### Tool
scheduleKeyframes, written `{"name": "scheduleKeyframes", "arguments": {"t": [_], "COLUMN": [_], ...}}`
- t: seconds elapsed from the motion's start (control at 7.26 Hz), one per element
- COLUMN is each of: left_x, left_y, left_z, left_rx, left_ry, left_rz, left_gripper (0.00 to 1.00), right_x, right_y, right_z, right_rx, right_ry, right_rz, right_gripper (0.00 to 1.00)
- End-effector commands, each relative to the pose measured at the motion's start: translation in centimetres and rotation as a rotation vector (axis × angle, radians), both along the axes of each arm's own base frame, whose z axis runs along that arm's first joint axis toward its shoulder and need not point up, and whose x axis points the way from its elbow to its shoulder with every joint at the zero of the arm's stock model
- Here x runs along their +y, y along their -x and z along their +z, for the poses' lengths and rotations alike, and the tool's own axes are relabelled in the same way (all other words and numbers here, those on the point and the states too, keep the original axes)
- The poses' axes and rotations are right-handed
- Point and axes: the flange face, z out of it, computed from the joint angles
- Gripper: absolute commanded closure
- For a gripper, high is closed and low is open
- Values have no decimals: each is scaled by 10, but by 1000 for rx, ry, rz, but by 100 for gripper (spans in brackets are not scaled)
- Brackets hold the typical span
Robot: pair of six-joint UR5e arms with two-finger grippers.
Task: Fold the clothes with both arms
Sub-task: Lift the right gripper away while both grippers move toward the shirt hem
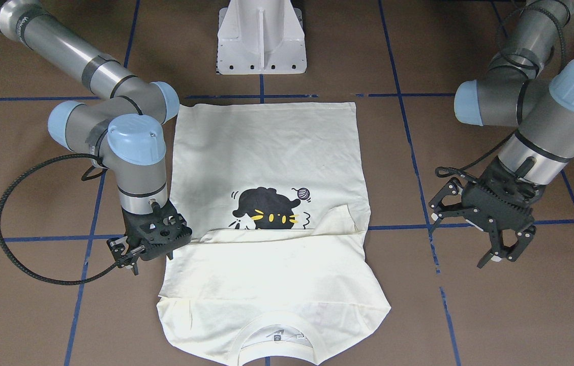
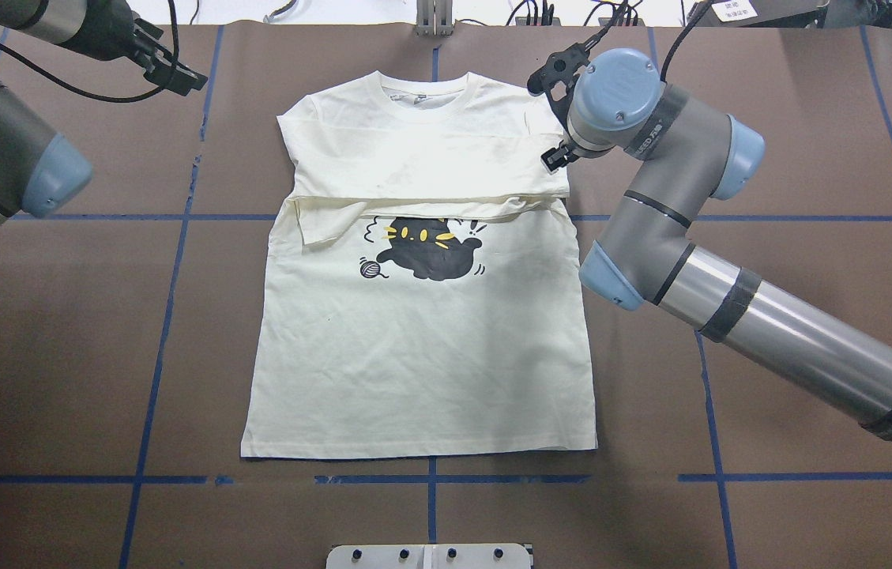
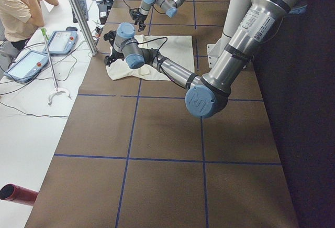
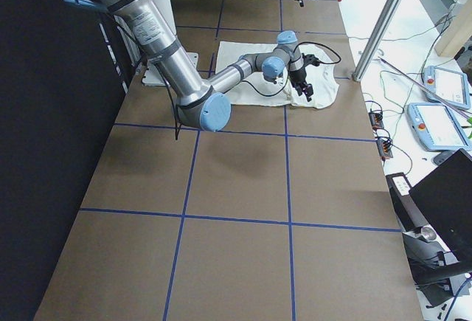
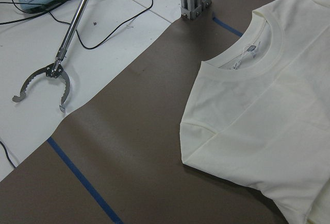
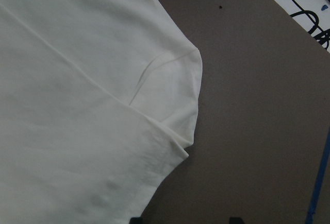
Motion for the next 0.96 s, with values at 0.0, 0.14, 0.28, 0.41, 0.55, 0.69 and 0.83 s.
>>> {"name": "scheduleKeyframes", "arguments": {"t": [0.0,0.14,0.28,0.41,0.55,0.69,0.83], "left_x": [34,77,117,165,210,255,293], "left_y": [-16,-32,-45,-67,-88,-114,-140], "left_z": [-9,-7,-12,-10,-15,-15,-8], "left_rx": [110,168,238,285,326,354,363], "left_ry": [146,230,336,451,509,586,668], "left_rz": [-44,-44,-47,-46,-96,-116,-130], "left_gripper": [0,0,0,0,0,0,0], "right_x": [32,55,82,128,178,231,274], "right_y": [-35,-53,-66,-72,-74,-70,-63], "right_z": [-19,-24,-18,-19,-25,-24,-31], "right_rx": [-201,-296,-391,-468,-524,-550,-586], "right_ry": [146,237,395,507,588,628,665], "right_rz": [74,161,222,292,335,373,420], "right_gripper": [0,0,0,0,0,0,2]}}
